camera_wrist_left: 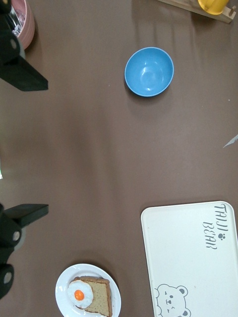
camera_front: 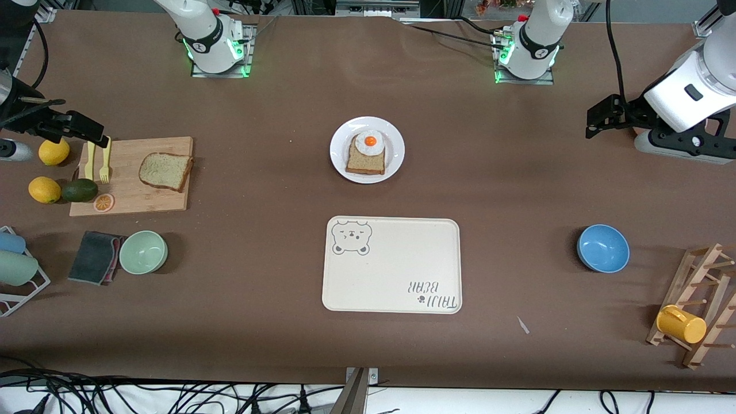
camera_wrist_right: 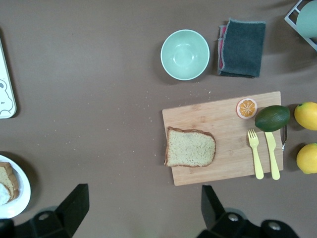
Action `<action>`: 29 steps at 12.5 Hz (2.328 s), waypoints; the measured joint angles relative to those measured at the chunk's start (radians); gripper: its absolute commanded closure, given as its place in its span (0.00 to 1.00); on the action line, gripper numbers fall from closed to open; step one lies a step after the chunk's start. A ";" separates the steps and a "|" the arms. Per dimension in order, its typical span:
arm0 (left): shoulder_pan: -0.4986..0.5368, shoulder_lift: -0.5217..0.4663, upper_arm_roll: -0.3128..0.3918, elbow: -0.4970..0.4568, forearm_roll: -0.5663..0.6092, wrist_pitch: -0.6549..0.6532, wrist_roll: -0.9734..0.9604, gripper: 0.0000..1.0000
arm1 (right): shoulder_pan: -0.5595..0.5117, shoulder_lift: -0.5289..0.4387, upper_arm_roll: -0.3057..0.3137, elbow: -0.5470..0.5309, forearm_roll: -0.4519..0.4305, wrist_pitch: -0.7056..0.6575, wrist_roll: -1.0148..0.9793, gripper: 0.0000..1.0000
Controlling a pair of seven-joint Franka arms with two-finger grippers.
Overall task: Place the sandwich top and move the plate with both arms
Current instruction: 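Move the right gripper toward the bread slice on the cutting board, then lower the right gripper onto the bread slice edge and grasp it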
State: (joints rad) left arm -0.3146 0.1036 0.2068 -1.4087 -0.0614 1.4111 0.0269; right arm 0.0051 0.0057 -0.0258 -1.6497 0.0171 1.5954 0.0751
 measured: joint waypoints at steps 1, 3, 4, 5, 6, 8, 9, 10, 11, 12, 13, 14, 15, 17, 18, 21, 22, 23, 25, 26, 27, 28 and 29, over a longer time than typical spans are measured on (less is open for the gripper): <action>0.001 0.000 0.001 0.000 0.000 0.000 0.000 0.00 | 0.000 0.001 0.001 0.002 0.000 -0.003 -0.001 0.00; 0.000 0.000 0.000 0.000 0.000 0.000 0.000 0.00 | 0.000 0.017 0.013 0.024 -0.001 -0.026 -0.002 0.00; 0.000 0.000 0.001 0.000 0.000 0.000 0.000 0.00 | 0.000 0.030 0.018 0.043 -0.003 -0.033 -0.002 0.00; 0.000 0.000 0.000 0.000 0.000 0.000 0.000 0.00 | 0.000 0.043 0.019 0.057 -0.004 -0.034 -0.002 0.00; 0.000 0.000 0.000 0.000 0.000 0.000 0.000 0.00 | 0.000 0.052 0.019 0.065 -0.004 -0.034 -0.002 0.00; 0.000 0.000 -0.001 0.000 0.000 0.000 0.000 0.00 | 0.000 0.058 0.019 0.068 -0.004 -0.034 -0.002 0.00; 0.000 0.000 -0.001 0.000 0.000 0.000 0.000 0.00 | 0.000 0.058 0.019 0.068 -0.004 -0.034 -0.002 0.00; 0.000 0.000 -0.001 0.000 0.000 0.000 0.000 0.00 | 0.000 0.058 0.019 0.068 -0.004 -0.033 -0.001 0.00; 0.000 0.000 -0.002 0.000 0.000 0.000 0.000 0.00 | 0.000 0.057 0.019 0.067 -0.004 -0.032 -0.001 0.00; 0.000 0.000 -0.004 0.000 0.000 0.000 0.000 0.00 | 0.000 0.056 0.019 0.066 -0.005 -0.031 -0.001 0.00; -0.001 0.000 -0.005 0.000 0.000 0.000 0.000 0.00 | 0.000 0.055 0.021 0.065 -0.005 -0.031 -0.001 0.00; -0.001 0.000 -0.005 0.000 0.000 0.000 0.000 0.00 | 0.000 0.054 0.023 0.065 -0.005 -0.031 -0.001 0.00; -0.001 0.000 -0.007 0.000 0.000 0.000 0.000 0.00 | 0.000 0.053 0.026 0.065 -0.005 -0.031 -0.001 0.00; -0.002 0.000 -0.013 0.000 0.000 0.000 0.000 0.00 | 0.000 0.052 0.029 0.056 -0.006 -0.031 0.001 0.00; -0.003 0.000 -0.015 0.000 0.000 0.000 0.000 0.00 | 0.000 0.053 0.030 0.050 -0.006 -0.031 0.001 0.00; -0.004 0.000 -0.016 0.000 0.000 0.000 0.000 0.00 | 0.000 0.052 0.030 0.043 -0.006 -0.023 0.001 0.00; -0.004 0.000 -0.016 0.000 0.000 0.000 0.000 0.00 | 0.000 0.052 0.031 0.041 -0.006 -0.017 0.001 0.00; -0.004 0.000 -0.016 0.000 0.000 0.000 0.000 0.00 | 0.000 0.052 0.031 0.038 -0.008 -0.011 0.001 0.00; -0.004 0.000 -0.015 0.000 0.000 0.000 0.000 0.00 | 0.000 0.052 0.032 0.019 -0.014 0.009 0.001 0.00; -0.004 0.000 -0.015 0.000 0.000 0.000 0.000 0.00 | 0.000 0.052 0.033 0.003 -0.017 0.021 0.001 0.00; -0.004 0.000 -0.015 0.000 0.000 0.000 0.000 0.00 | 0.000 0.052 0.033 -0.010 -0.018 0.033 0.001 0.00; -0.004 0.000 -0.015 0.000 0.000 0.000 0.000 0.00 | 0.000 0.052 0.033 -0.020 -0.019 0.041 0.001 0.00; -0.004 0.000 -0.015 0.000 0.000 0.000 0.000 0.00 | 0.000 0.052 0.033 -0.031 -0.019 0.046 0.001 0.00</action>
State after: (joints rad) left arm -0.3183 0.1036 0.1916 -1.4087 -0.0614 1.4111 0.0269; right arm 0.0054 0.0582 0.0077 -1.6811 -0.0020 1.6410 0.0760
